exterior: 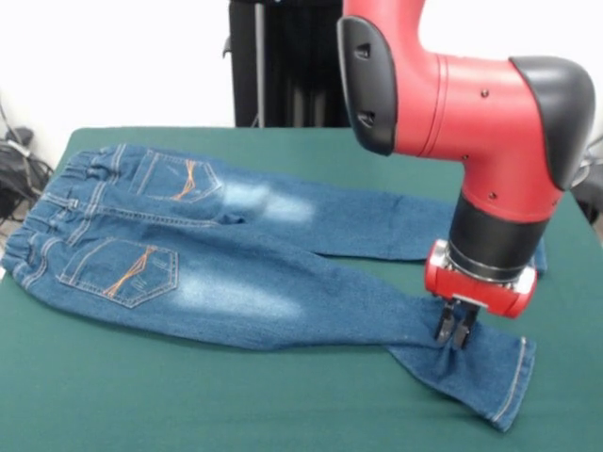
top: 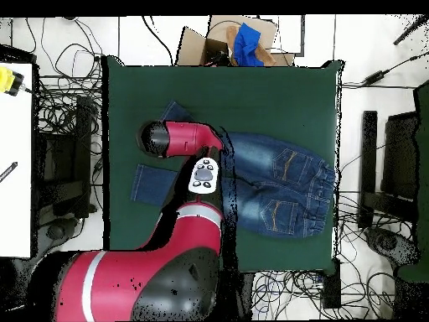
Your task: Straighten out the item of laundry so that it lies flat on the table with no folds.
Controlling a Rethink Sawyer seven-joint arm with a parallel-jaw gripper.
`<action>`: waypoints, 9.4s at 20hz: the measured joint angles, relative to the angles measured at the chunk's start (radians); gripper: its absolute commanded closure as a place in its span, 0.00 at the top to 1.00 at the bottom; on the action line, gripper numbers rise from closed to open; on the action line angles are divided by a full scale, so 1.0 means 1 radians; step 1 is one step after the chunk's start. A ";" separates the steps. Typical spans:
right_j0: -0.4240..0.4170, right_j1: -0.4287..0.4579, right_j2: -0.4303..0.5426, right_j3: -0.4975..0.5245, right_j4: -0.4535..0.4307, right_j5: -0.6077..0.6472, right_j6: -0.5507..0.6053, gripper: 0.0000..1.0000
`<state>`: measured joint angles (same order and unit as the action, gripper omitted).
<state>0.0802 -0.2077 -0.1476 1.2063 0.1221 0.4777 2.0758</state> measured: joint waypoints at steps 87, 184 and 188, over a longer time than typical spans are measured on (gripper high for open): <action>0.050 0.158 -0.025 -0.312 0.178 -0.002 0.105 1.00; -0.260 -0.162 0.177 0.027 0.187 0.061 0.110 1.00; -0.285 -0.171 0.200 0.048 0.148 0.061 0.110 1.00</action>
<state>-0.2052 -0.3786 0.0525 1.2538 0.2700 0.5385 2.1860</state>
